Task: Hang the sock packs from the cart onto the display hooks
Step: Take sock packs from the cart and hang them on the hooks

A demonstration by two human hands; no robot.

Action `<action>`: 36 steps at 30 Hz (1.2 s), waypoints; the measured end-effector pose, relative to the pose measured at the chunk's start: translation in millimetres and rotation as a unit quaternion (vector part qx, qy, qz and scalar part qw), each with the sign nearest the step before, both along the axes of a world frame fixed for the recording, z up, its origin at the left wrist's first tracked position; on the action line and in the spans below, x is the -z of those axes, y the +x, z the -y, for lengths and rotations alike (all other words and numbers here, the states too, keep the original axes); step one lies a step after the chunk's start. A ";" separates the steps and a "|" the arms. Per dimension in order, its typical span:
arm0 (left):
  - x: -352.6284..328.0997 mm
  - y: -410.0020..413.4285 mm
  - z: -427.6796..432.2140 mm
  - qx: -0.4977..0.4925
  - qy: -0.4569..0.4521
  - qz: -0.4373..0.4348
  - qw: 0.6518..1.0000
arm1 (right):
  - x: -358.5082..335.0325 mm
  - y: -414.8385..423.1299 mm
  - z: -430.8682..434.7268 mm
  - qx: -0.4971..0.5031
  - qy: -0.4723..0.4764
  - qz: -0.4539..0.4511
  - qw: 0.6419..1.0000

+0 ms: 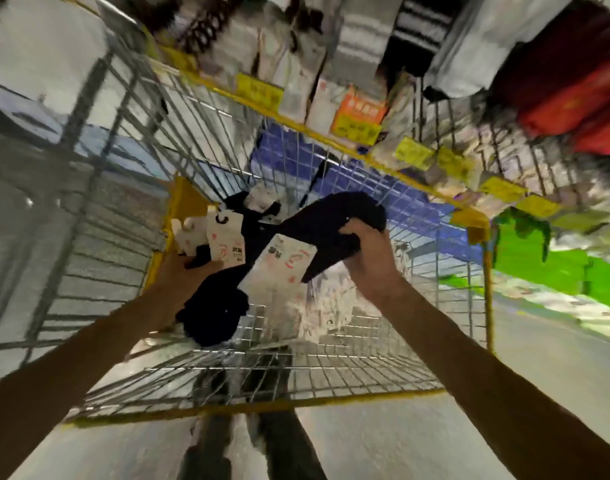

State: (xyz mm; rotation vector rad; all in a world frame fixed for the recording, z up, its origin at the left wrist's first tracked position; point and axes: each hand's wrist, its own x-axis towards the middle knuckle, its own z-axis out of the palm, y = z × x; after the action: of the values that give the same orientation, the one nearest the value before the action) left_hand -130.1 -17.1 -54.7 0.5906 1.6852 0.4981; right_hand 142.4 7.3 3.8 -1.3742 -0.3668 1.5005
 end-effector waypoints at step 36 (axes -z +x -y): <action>-539.7 100.3 27.4 0.028 0.394 0.258 0.881 | -436.5 -53.5 113.0 0.297 0.324 0.048 0.897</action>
State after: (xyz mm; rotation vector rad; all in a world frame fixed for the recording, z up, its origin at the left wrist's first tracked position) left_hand -29.8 -44.5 485.0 0.9796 0.9049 1.2060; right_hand 88.9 -105.8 440.3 -0.8968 -0.4131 0.7039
